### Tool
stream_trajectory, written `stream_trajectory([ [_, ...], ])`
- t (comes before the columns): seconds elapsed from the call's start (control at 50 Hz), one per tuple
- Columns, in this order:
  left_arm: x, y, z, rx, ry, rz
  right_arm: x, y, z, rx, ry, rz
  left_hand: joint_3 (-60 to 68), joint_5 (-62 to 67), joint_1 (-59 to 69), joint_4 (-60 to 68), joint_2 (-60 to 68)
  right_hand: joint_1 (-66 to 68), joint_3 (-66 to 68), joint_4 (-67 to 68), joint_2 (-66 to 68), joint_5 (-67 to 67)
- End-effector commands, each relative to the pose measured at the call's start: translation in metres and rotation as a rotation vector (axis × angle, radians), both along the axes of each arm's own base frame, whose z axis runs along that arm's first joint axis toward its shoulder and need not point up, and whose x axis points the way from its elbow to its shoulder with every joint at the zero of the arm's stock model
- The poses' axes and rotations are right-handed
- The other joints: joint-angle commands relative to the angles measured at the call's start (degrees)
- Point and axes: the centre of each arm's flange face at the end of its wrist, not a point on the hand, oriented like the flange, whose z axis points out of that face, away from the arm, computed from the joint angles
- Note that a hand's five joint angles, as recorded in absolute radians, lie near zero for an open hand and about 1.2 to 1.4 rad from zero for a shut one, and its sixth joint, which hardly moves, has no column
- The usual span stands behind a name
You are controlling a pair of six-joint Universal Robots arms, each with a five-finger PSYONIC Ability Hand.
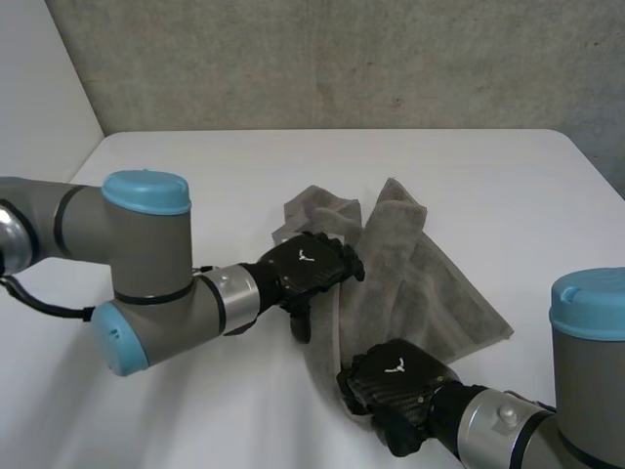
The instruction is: Fold the towel.
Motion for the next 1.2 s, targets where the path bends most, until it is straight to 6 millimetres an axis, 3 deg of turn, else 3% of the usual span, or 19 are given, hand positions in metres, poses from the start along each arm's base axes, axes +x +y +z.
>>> stream_trajectory([
  [0.02, -0.004, 0.000, -0.007, -0.022, -0.062, -0.030, -0.003, -0.003, -0.001, 0.000, -0.009, -0.011, 8.6, 8.5, 8.3, 8.5, 8.7, 3.8, 4.7, 3.4, 5.1, 3.3],
  [0.22, -0.003, -0.007, -0.006, -0.050, -0.094, 0.005, -0.007, -0.007, -0.001, 0.010, -0.021, -0.025, 33.2, 33.0, 32.8, 33.0, 33.2, 3.8, 4.7, 3.4, 5.1, 3.3],
  [0.36, -0.002, -0.011, -0.004, -0.068, -0.105, 0.037, -0.008, -0.007, 0.000, 0.004, -0.025, -0.026, 38.8, 38.6, 38.4, 38.6, 38.8, 3.8, 4.7, 3.4, 5.1, 3.3],
  [0.44, -0.002, -0.011, 0.000, -0.074, -0.103, 0.038, -0.008, -0.007, 0.000, 0.001, -0.026, -0.028, 48.9, 48.7, 48.5, 48.7, 48.9, 3.8, 4.7, 3.4, 5.1, 3.3],
  [0.5, 0.002, -0.012, 0.003, -0.075, -0.112, 0.062, -0.008, -0.009, -0.001, -0.005, -0.029, -0.032, 63.9, 63.8, 63.5, 63.8, 64.0, 3.8, 4.7, 3.4, 5.1, 3.3],
  [0.64, 0.021, -0.013, 0.006, -0.044, -0.161, 0.139, -0.008, -0.018, 0.000, -0.031, -0.057, -0.060, 64.0, 63.8, 63.6, 63.8, 64.0, 3.8, 4.7, 3.4, 5.1, 3.3],
  [0.68, 0.037, -0.016, 0.008, -0.016, -0.177, 0.184, -0.007, -0.019, 0.000, -0.042, -0.062, -0.059, 64.0, 63.8, 63.6, 63.8, 64.0, 3.8, 4.7, 3.4, 5.1, 3.3],
  [0.9, 0.080, -0.013, 0.014, 0.025, -0.187, 0.291, -0.001, -0.024, 0.004, -0.046, -0.105, -0.068, 64.0, 63.8, 63.6, 63.8, 64.0, 3.8, 4.7, 3.4, 5.1, 3.3],
  [1.12, 0.092, 0.004, 0.000, 0.074, -0.154, 0.333, 0.000, -0.024, 0.003, -0.047, -0.106, -0.065, 64.0, 63.8, 63.6, 63.8, 64.0, 3.8, 4.7, 3.4, 5.1, 3.3],
  [1.14, 0.092, 0.004, 0.000, 0.074, -0.154, 0.333, 0.000, -0.025, 0.003, -0.046, -0.107, -0.066, 64.0, 63.8, 63.6, 63.8, 64.0, -5.3, -4.4, -5.7, -4.0, -5.8],
  [1.16, 0.091, 0.006, -0.001, 0.083, -0.143, 0.337, 0.000, -0.025, 0.003, -0.046, -0.107, -0.066, 64.0, 63.8, 63.6, 63.8, 64.0, -5.4, -4.4, -5.8, -4.0, -5.9],
  [1.2, 0.089, 0.006, -0.001, 0.092, -0.130, 0.342, 0.002, -0.030, 0.000, -0.061, -0.108, -0.080, 64.0, 63.8, 63.6, 63.8, 64.0, -38.2, -37.3, -38.6, -36.9, -38.7],
])
